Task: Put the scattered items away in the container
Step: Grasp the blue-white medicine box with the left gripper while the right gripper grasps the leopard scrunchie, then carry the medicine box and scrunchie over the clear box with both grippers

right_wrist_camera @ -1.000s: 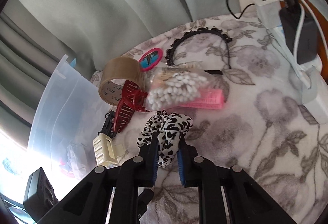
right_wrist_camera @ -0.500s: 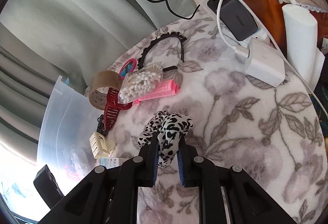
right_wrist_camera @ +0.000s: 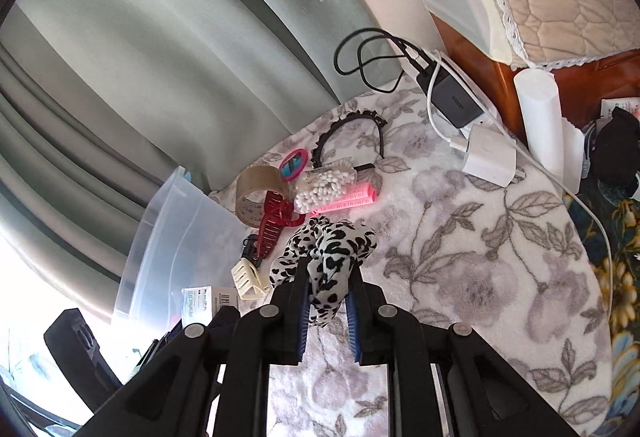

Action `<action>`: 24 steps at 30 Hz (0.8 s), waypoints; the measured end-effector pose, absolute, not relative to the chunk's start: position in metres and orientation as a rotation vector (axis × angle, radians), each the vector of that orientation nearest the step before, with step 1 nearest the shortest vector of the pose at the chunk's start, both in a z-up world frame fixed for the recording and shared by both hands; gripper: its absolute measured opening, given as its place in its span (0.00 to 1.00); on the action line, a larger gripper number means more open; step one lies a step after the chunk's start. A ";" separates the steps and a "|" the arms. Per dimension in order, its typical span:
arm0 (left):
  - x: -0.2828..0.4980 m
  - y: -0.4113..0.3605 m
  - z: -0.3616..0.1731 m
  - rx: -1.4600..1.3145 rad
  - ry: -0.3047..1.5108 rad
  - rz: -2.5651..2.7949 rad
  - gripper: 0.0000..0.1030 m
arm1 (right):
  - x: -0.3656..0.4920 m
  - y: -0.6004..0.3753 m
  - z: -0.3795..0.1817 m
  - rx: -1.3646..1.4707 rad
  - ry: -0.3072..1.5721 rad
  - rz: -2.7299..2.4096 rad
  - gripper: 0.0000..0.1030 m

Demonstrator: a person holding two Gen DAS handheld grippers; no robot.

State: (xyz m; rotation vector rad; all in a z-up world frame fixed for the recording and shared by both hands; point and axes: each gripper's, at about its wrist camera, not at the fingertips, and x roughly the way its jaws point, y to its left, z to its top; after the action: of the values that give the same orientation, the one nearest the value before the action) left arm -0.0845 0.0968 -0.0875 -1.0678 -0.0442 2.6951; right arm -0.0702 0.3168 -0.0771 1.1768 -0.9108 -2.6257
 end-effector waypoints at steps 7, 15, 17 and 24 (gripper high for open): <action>-0.061 0.083 -0.047 -0.940 -0.095 2.728 0.71 | -0.043 0.305 -0.040 1.046 -0.876 -2.663 0.17; -0.043 0.070 -0.009 -0.818 -0.155 2.754 0.71 | -0.020 0.292 -0.010 0.951 -0.827 -2.683 0.17; -0.038 0.065 -0.002 -0.791 -0.170 2.761 0.71 | -0.017 0.287 -0.005 0.934 -0.812 -2.687 0.17; -0.025 0.043 0.019 -0.714 -0.229 2.801 0.71 | -0.006 0.269 0.013 0.901 -0.751 -2.690 0.17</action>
State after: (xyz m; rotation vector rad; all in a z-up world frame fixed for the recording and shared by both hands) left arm -0.0247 0.0432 0.0190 -0.7140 -0.2289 2.8006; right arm -0.0062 0.2687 0.0126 0.9009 -0.7506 -2.6899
